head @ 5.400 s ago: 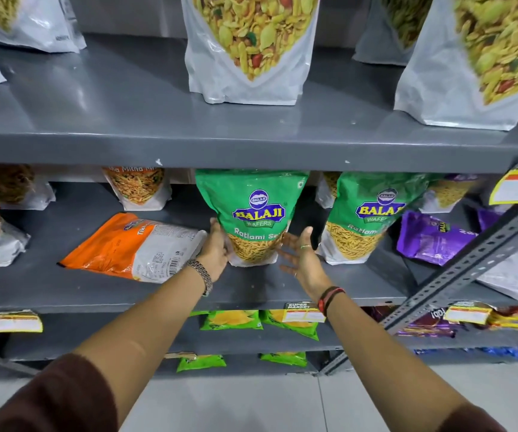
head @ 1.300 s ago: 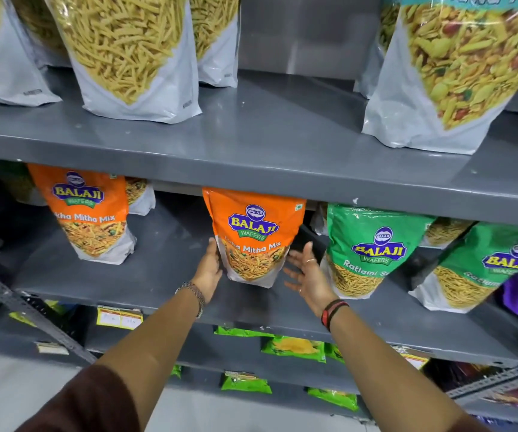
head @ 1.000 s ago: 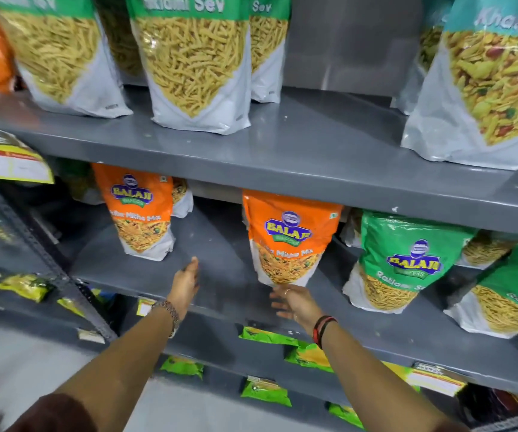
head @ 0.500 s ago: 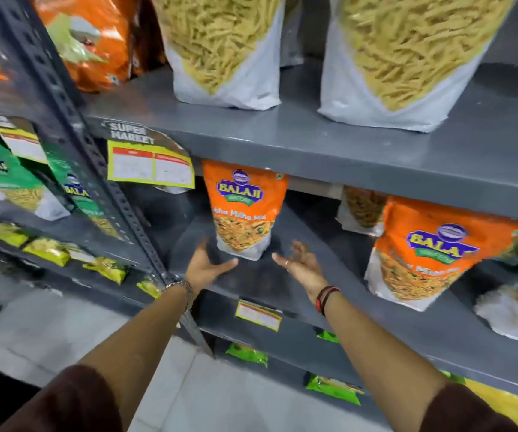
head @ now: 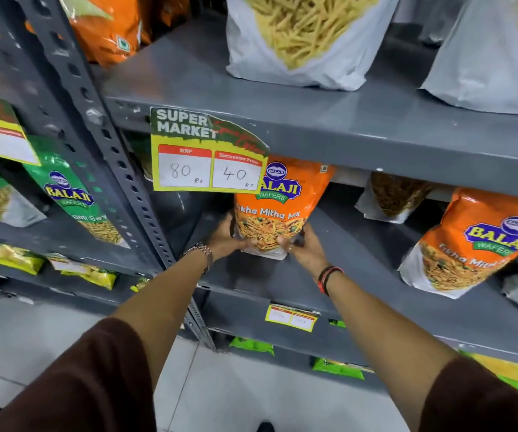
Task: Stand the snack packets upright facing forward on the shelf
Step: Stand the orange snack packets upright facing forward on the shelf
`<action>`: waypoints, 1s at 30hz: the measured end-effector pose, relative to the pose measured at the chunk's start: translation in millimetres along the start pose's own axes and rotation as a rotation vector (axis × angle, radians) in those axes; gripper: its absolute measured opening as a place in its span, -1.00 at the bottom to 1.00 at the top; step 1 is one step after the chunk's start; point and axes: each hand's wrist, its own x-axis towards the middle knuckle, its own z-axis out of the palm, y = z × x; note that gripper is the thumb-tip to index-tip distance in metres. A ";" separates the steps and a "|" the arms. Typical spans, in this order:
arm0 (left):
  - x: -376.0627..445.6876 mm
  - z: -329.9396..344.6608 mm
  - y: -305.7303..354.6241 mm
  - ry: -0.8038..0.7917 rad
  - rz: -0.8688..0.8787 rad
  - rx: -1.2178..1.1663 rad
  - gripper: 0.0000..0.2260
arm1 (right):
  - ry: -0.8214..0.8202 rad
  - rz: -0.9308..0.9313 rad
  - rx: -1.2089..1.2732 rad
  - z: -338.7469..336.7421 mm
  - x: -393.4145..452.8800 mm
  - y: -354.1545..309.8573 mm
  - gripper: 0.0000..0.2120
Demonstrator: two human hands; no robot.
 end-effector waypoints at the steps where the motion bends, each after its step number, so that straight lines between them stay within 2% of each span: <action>1: -0.7 -1.4 -1.6 -0.003 -0.009 0.007 -0.12 | -0.002 -0.001 -0.014 0.1 -0.5 0.8 -0.41; 9: -14.2 -3.9 -2.5 -0.016 0.011 0.064 -0.29 | -0.037 0.000 -0.072 5.0 -13.3 1.5 -0.40; 12: -18.1 -3.1 -8.7 0.048 0.007 0.074 -0.29 | -0.062 0.015 -0.053 -3.1 -20.5 5.7 -0.38; 14: -24.0 2.4 -21.9 0.163 -0.009 0.050 -0.38 | 0.031 0.049 -0.052 -15.3 -29.5 16.5 -0.39; 17: -39.2 25.6 -44.0 0.310 0.014 0.074 -0.64 | 0.220 0.033 -0.117 -54.4 -50.5 45.1 -0.64; 19: -50.4 48.1 -51.5 0.252 0.025 0.099 -0.69 | 0.322 0.005 -0.147 -91.3 -67.8 67.8 -0.82; 21: -55.5 74.4 -49.1 0.096 0.084 0.120 -0.70 | 0.393 -0.023 -0.160 -127.8 -84.7 88.0 -0.95; 24: -54.0 115.8 -26.2 -0.099 0.128 0.176 -0.73 | 0.482 -0.011 -0.151 -172.4 -107.4 100.2 -0.96; 26: -48.2 151.9 -5.6 -0.175 0.147 0.158 -0.77 | 0.552 0.010 -0.135 -202.9 -119.2 102.4 -0.90; 30: -30.4 221.5 43.2 -0.203 0.115 0.092 -0.51 | 0.618 0.068 -0.035 -254.2 -116.3 103.0 -0.82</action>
